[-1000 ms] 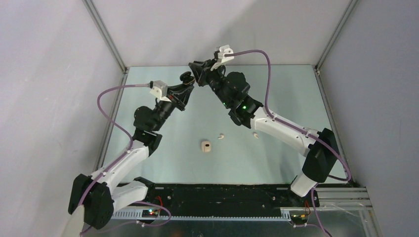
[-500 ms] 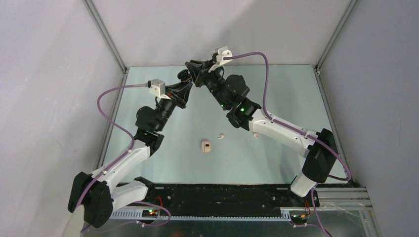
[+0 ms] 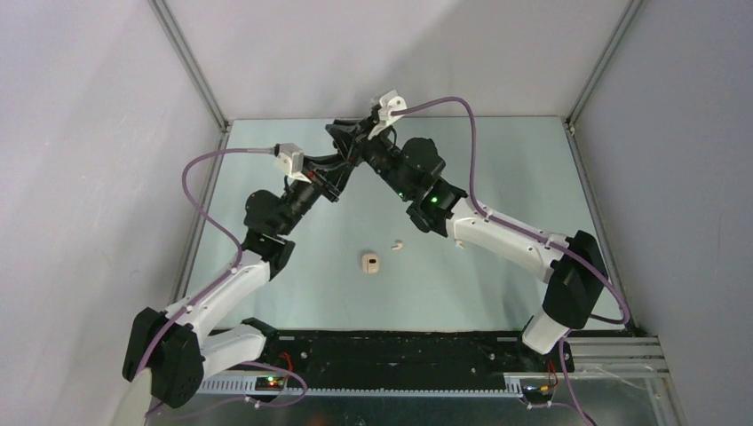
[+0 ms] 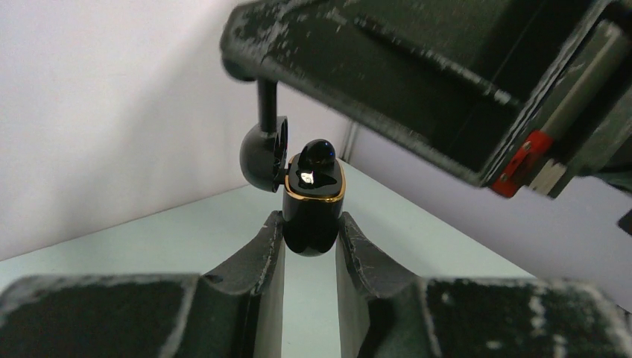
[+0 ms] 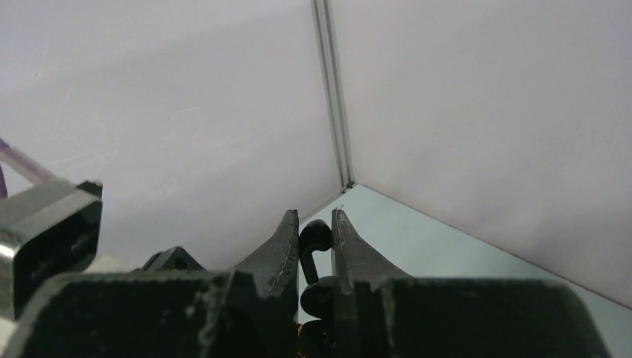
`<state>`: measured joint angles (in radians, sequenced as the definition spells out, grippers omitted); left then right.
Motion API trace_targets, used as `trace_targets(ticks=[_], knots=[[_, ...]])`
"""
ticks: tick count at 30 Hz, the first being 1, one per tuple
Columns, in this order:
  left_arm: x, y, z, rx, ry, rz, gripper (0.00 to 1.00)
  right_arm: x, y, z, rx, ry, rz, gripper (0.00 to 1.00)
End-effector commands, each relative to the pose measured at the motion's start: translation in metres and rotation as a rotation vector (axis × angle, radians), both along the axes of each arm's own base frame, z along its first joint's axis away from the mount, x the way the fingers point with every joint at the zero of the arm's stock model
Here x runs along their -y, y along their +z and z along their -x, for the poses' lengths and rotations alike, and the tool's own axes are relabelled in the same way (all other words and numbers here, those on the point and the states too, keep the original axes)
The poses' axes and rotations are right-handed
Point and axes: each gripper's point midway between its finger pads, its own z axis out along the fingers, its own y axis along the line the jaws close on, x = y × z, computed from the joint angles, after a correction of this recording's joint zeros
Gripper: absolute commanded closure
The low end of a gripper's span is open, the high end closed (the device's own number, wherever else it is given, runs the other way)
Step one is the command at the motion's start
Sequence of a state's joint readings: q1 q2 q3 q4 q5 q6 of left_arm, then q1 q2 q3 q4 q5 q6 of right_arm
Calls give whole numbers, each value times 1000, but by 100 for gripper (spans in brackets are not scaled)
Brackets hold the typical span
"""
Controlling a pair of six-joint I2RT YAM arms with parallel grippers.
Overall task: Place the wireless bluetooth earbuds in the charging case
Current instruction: Place the left earbud in the left side groove of the charging case.
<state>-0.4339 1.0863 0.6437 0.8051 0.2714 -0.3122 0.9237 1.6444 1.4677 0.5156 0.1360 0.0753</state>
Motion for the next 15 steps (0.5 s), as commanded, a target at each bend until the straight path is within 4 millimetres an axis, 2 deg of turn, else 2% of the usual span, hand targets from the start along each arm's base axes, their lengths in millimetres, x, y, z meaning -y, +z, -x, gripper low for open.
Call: trace_targets(ticks=[1,8,15], knots=[[0,39,9,71,-57,54,100,2,17,13,60,49,-28,100],[-5,51,4,31,-73,118,100,8,24,19,121,68,-43,100],[-1,51,7,8,-105,134,100,16,34,19,155,73,-71,100]])
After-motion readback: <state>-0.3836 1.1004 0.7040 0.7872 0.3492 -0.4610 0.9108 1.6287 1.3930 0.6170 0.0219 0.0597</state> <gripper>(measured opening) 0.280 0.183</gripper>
